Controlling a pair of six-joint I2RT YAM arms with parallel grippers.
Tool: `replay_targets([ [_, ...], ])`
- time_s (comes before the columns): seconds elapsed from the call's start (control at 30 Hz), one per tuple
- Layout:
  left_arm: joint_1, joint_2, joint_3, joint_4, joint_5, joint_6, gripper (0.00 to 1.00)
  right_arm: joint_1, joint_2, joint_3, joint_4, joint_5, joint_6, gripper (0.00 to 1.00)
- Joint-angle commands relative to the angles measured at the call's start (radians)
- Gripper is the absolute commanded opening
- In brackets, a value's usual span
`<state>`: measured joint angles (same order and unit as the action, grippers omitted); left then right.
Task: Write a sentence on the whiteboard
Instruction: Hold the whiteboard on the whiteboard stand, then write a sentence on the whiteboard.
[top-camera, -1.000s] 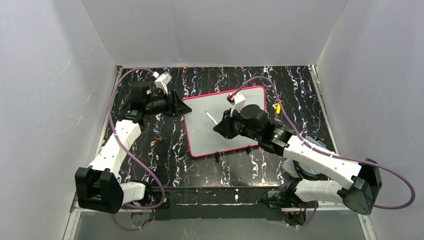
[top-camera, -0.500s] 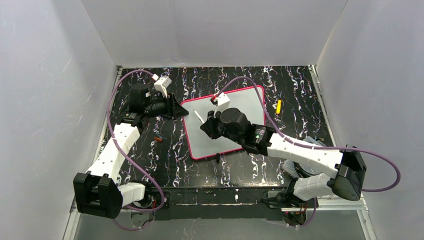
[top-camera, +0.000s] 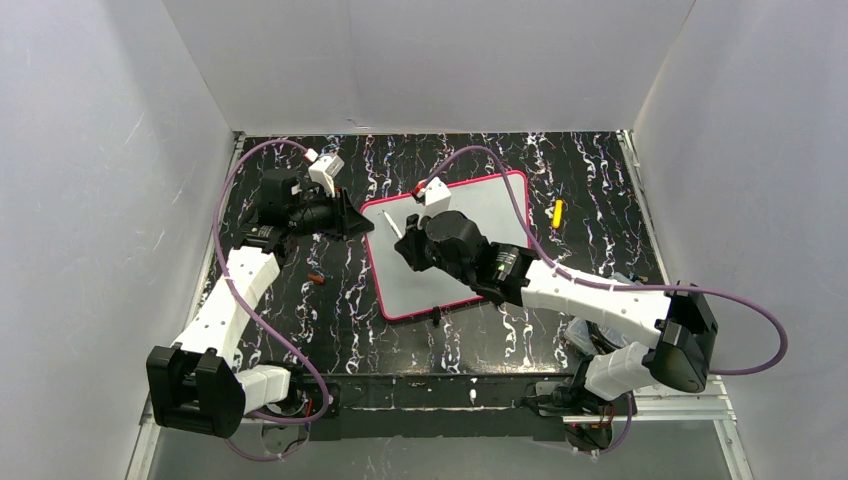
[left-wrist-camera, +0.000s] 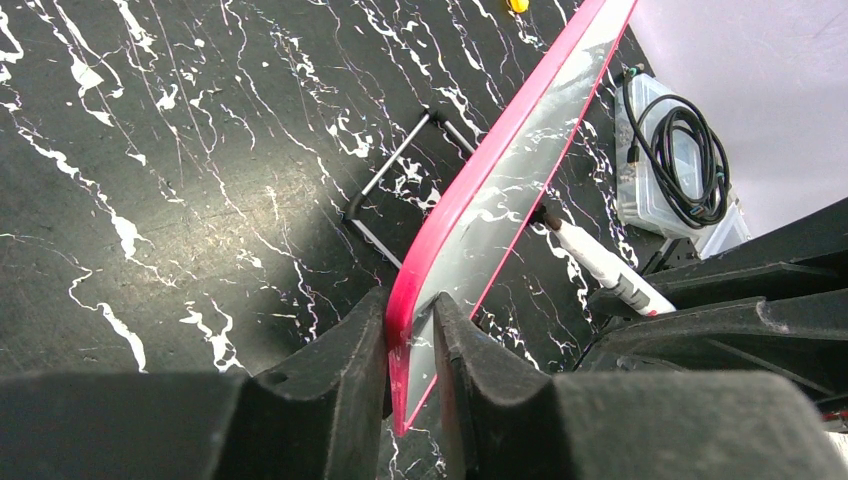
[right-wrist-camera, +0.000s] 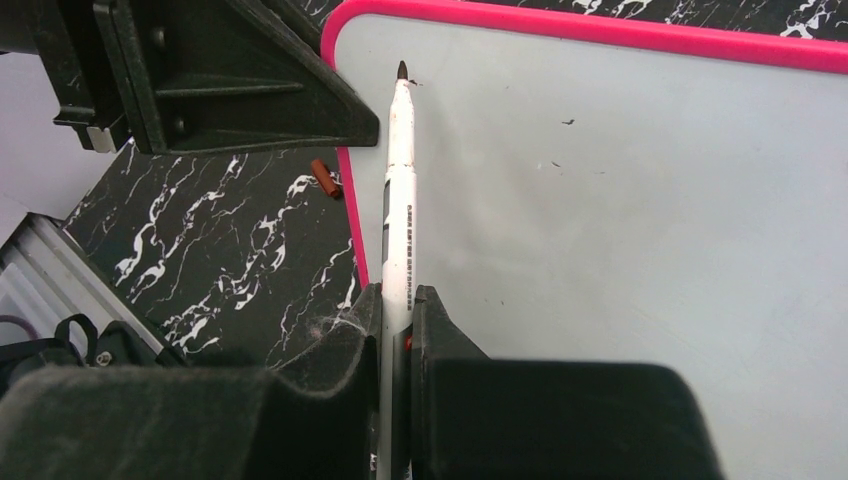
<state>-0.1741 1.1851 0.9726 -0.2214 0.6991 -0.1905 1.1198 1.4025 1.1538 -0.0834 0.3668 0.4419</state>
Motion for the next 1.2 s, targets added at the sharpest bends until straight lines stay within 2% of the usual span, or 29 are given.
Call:
replay_targets([
  [0.0,-0.007,-0.034,-0.006,-0.025,0.008,0.027,0.15,0.008,0.014,0.064,-0.023,0.044,0.005,0.01],
  [0.77,-0.039,-0.044,-0.016,-0.045,-0.014,0.073,0.08,0.009,0.055,0.088,-0.065,0.104,0.013,0.01],
  [1.17,-0.042,-0.050,-0.014,-0.049,-0.018,0.078,0.06,0.012,0.086,0.098,-0.085,0.063,0.006,0.01],
])
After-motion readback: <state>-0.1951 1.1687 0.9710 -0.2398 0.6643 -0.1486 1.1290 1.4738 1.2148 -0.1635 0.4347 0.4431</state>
